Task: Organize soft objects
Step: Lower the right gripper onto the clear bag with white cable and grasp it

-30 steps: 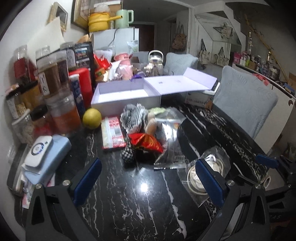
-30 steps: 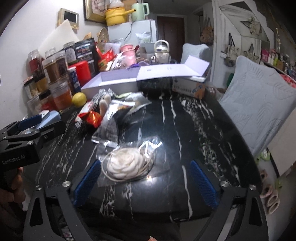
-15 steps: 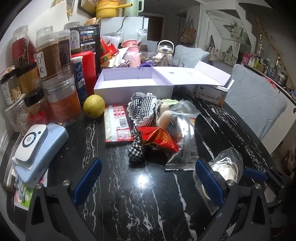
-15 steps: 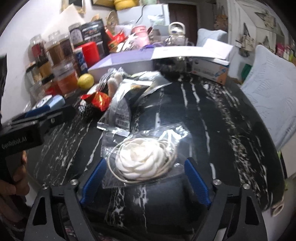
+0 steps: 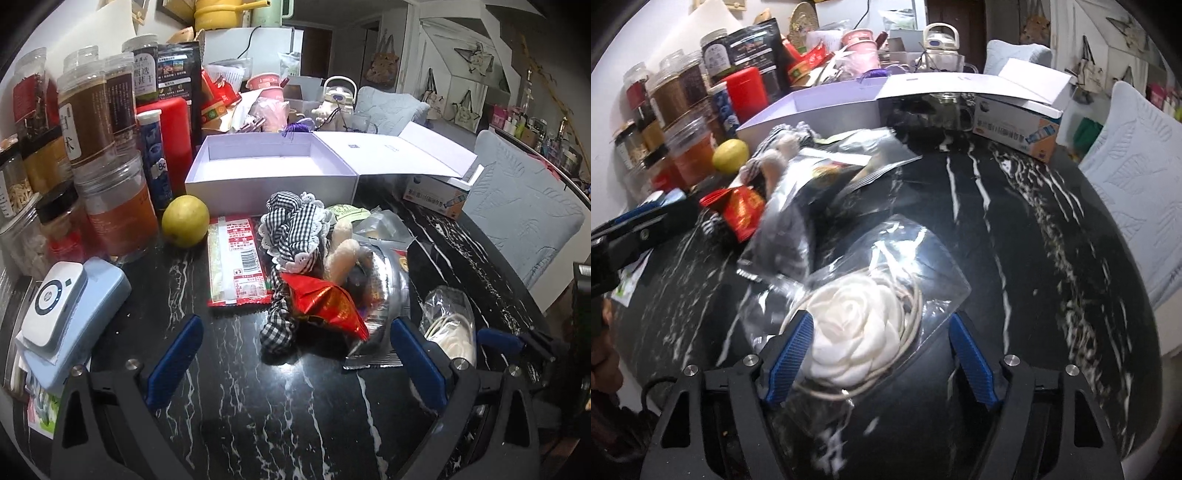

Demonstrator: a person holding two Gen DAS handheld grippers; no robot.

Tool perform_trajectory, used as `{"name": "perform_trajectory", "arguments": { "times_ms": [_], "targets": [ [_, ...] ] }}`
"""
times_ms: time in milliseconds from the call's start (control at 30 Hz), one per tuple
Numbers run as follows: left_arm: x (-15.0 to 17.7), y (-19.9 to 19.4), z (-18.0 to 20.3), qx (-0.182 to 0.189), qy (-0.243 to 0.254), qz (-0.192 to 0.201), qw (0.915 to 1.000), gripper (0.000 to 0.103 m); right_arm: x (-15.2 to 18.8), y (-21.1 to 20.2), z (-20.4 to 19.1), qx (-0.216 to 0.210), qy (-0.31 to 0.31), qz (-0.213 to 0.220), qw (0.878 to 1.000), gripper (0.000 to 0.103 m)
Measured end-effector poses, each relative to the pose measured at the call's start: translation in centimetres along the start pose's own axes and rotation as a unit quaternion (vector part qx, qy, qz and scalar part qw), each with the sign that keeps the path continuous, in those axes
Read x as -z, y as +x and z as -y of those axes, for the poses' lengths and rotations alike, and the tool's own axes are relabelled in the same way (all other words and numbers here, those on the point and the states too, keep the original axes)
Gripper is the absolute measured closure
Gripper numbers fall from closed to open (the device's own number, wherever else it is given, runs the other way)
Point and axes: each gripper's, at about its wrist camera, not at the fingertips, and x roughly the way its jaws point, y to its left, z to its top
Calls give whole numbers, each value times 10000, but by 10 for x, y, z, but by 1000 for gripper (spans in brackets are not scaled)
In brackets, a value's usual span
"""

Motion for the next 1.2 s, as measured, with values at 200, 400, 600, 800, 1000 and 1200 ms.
{"name": "perform_trajectory", "arguments": {
  "times_ms": [200,400,600,800,1000,1200],
  "targets": [
    [-5,15,-3,106,-84,-137,9998,0,-15,6,8,376,-158,26,9992,26],
    [-9,19,-3,140,-42,-133,9998,0,-19,5,12,244,59,29,9997,25],
    [-8,19,-8,118,-42,-121,9998,0,-21,9,-3,-162,80,20,9998,6],
    [-7,21,-12,69,-91,-149,9998,0,-26,27,-12,165,-95,-101,9998,6],
    [-10,20,-4,179,-14,-91,9998,0,-23,22,-9,280,-287,-23,9992,35],
    [-16,22,19,439,215,-8,9988,0,-19,8,7,86,-163,29,9998,51]
  ]
}}
